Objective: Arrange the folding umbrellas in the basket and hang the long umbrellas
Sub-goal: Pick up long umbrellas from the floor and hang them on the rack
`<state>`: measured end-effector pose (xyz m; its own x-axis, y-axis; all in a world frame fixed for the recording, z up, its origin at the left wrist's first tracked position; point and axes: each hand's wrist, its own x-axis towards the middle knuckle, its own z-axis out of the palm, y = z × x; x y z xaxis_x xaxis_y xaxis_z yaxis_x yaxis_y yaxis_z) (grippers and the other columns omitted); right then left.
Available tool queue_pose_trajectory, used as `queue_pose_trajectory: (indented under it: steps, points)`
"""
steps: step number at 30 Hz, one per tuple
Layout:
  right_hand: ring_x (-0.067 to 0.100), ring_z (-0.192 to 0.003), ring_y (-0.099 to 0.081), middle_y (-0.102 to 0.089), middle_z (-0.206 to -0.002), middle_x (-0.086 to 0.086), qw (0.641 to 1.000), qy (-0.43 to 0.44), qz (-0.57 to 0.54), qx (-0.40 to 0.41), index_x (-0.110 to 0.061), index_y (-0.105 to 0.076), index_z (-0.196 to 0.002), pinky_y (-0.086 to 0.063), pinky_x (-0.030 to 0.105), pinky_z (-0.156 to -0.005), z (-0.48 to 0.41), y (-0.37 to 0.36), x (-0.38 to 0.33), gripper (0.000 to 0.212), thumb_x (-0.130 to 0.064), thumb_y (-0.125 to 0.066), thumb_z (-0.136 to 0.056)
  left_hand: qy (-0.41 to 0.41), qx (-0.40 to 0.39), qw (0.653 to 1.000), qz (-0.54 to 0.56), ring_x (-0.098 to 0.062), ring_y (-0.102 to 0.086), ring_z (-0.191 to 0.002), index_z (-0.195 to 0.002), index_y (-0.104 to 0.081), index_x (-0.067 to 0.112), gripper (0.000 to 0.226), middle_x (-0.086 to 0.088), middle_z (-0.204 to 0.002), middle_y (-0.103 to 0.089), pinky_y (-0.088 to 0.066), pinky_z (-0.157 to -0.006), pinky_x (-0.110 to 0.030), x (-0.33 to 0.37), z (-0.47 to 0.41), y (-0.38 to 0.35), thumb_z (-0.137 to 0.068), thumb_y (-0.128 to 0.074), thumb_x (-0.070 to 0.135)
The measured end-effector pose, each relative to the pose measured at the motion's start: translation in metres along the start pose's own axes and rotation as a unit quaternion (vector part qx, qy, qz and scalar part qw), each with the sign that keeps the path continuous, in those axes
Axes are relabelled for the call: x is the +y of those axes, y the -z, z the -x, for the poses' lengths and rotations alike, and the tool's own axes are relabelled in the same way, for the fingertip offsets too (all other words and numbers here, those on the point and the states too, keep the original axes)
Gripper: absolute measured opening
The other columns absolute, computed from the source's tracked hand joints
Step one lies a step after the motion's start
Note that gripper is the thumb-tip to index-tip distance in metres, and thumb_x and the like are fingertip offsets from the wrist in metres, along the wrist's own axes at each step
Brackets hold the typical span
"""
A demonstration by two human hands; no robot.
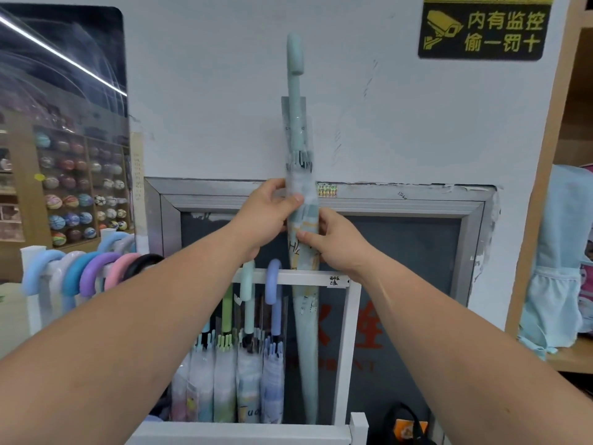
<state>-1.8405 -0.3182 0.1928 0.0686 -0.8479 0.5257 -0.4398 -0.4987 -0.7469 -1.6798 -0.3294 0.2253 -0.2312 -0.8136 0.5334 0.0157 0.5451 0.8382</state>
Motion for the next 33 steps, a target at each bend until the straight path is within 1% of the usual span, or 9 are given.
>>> queue_pose_trajectory:
  steps: [3, 7, 9, 11, 16, 21, 27, 30, 33]
  points:
    - [0.014, -0.103, -0.069, -0.073, -0.111, -0.003, 0.999, -0.004, 0.04, -0.032, -0.019, -0.062, -0.124, -0.056, 0.039, -0.092, 0.001, 0.003, -0.004, 0.036, -0.023, -0.071, -0.09, -0.003, -0.004, 1.0, 0.005, -0.022, -0.076, -0.089, -0.116, -0.057, 0.026, 0.016, -0.005, -0.104, -0.076, -0.062, -0.066, -0.037, -0.002, 0.003, 0.0, -0.101, -0.058, 0.018]
    - [0.009, -0.081, -0.064, -0.069, -0.089, -0.01, 0.995, -0.006, 0.091, -0.045, -0.027, -0.065, -0.103, -0.047, 0.021, -0.067, 0.005, 0.011, -0.009, 0.013, -0.021, -0.068, -0.092, 0.013, -0.013, 0.999, -0.033, -0.024, -0.074, -0.095, -0.114, -0.056, 0.024, 0.016, -0.008, -0.111, -0.074, -0.062, -0.074, -0.041, -0.013, 0.005, 0.001, -0.102, -0.057, 0.014]
    - [0.01, -0.087, -0.066, -0.072, -0.095, -0.009, 0.998, -0.002, 0.051, -0.031, -0.033, -0.066, -0.102, -0.052, 0.024, -0.073, 0.005, 0.015, -0.015, 0.014, -0.023, -0.066, -0.092, 0.017, -0.028, 0.997, -0.066, -0.021, -0.072, -0.1, -0.118, -0.056, 0.02, 0.019, -0.008, -0.113, -0.073, -0.058, -0.082, -0.036, -0.019, 0.005, 0.003, -0.1, -0.058, 0.013]
    - [0.009, -0.093, -0.067, -0.073, -0.104, -0.006, 1.0, -0.006, -0.014, -0.003, -0.03, -0.066, -0.114, -0.052, 0.028, -0.079, 0.002, 0.019, -0.021, 0.02, -0.027, -0.064, -0.095, 0.018, -0.039, 0.996, -0.083, -0.018, -0.071, -0.104, -0.124, -0.058, 0.018, 0.026, -0.003, -0.114, -0.074, -0.054, -0.095, -0.034, -0.024, 0.006, 0.003, -0.098, -0.063, 0.013]
    - [0.008, -0.096, -0.067, -0.071, -0.106, -0.004, 0.999, 0.006, -0.031, 0.022, -0.023, -0.062, -0.119, -0.047, 0.017, -0.069, -0.007, 0.018, -0.022, 0.024, -0.025, -0.067, -0.095, 0.032, -0.049, 0.99, -0.125, -0.018, -0.072, -0.102, -0.121, -0.063, 0.025, 0.03, 0.003, -0.111, -0.074, -0.053, -0.101, -0.044, -0.027, 0.007, 0.002, -0.092, -0.07, 0.018]
    - [0.021, -0.103, -0.071, -0.074, -0.111, 0.003, 0.998, 0.005, -0.052, 0.02, -0.027, -0.065, -0.111, -0.059, 0.04, -0.088, -0.012, 0.011, -0.011, 0.021, -0.02, -0.071, -0.093, 0.036, -0.082, 0.986, -0.143, -0.019, -0.072, -0.095, -0.123, -0.064, 0.022, 0.034, -0.001, -0.103, -0.076, -0.055, -0.091, -0.036, -0.028, 0.007, 0.003, -0.091, -0.07, 0.011]
    - [0.014, -0.101, -0.071, -0.075, -0.108, -0.002, 0.999, 0.007, 0.043, -0.016, -0.021, -0.069, -0.118, -0.055, 0.037, -0.095, -0.007, 0.006, 0.002, 0.029, -0.015, -0.073, -0.089, 0.072, -0.108, 0.971, -0.201, -0.011, -0.065, -0.076, -0.111, -0.07, 0.021, 0.03, 0.005, -0.083, -0.072, -0.051, -0.067, -0.021, -0.009, 0.012, 0.01, -0.088, -0.061, 0.004]
    - [0.012, -0.093, -0.069, -0.075, -0.1, -0.007, 0.992, -0.007, 0.118, -0.045, -0.024, -0.071, -0.113, -0.055, 0.036, -0.091, -0.004, 0.003, 0.003, 0.025, -0.025, -0.075, -0.088, 0.054, -0.023, 0.99, -0.131, -0.015, -0.072, -0.089, -0.115, -0.065, 0.027, 0.026, 0.002, -0.1, -0.076, -0.054, -0.081, -0.032, 0.011, 0.011, 0.011, -0.098, -0.047, 0.02]
    - [0.01, -0.076, -0.064, -0.07, -0.084, -0.009, 0.985, -0.019, 0.15, -0.077, -0.023, -0.069, -0.101, -0.053, 0.029, -0.074, -0.002, 0.008, -0.001, 0.013, -0.027, -0.074, -0.09, 0.022, 0.017, 1.0, -0.002, -0.019, -0.071, -0.097, -0.113, -0.062, 0.029, 0.027, -0.004, -0.114, -0.074, -0.05, -0.093, -0.039, 0.027, 0.007, 0.013, -0.101, -0.043, 0.044]
